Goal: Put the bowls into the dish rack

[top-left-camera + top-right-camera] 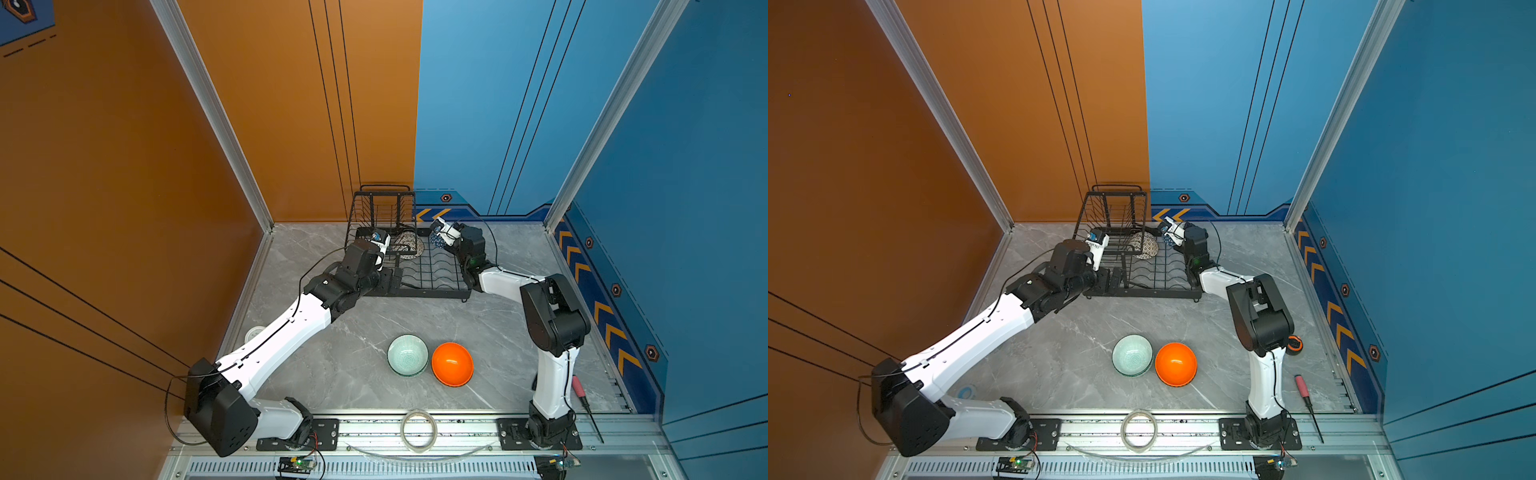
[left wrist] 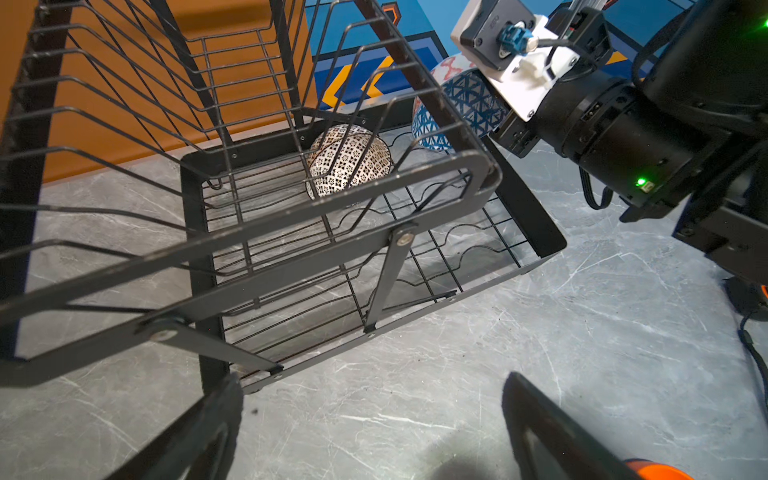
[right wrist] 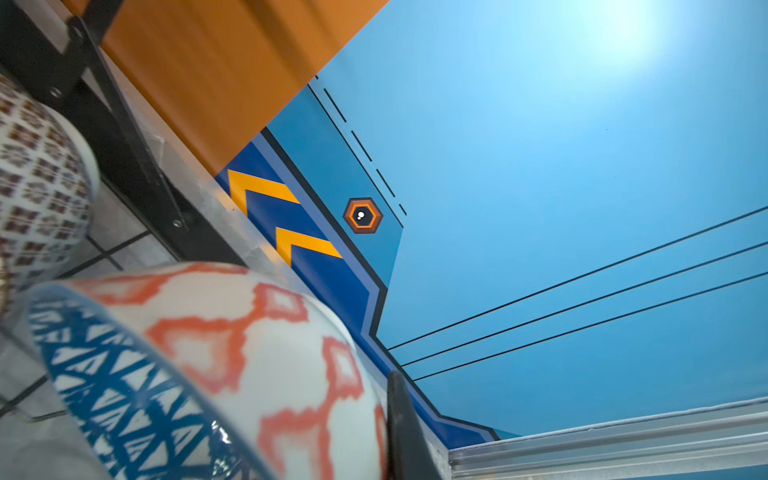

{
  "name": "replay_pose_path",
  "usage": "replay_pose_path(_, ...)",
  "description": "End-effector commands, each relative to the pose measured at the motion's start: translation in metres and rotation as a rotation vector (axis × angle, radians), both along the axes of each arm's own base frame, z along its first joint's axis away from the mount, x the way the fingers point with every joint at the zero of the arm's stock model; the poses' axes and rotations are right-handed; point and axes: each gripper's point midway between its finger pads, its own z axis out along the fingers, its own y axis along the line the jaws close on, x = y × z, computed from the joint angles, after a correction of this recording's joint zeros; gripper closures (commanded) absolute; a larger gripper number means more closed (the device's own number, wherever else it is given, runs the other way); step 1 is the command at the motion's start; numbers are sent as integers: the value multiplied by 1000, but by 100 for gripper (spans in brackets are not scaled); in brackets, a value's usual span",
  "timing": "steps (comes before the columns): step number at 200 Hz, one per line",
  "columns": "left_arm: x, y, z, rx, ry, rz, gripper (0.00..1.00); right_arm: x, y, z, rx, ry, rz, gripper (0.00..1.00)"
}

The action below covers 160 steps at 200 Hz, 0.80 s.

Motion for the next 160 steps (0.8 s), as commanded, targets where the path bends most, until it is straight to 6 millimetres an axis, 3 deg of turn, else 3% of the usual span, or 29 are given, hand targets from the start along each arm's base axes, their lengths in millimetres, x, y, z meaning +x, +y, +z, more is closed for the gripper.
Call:
replay_pose_path(1, 4, 1, -4, -18, 7, 7, 2, 13, 1, 46, -15, -178, -5, 100)
replay_pose_path(12, 4, 0, -5, -20, 10, 3, 2, 14, 1, 51, -24, -196, -2, 100)
replay_pose_path(16, 4, 1, -4, -22, 10, 3, 2, 18, 3, 35, -37, -177, 0, 100)
replay_pose_path(36, 5, 0, -4, -26, 9, 1, 2, 25, 6, 26, -63, -163, 3, 100)
replay_pose_path(160, 2, 3, -5, -46, -4, 3, 2, 42, 15, -12, -252, -183, -38, 100)
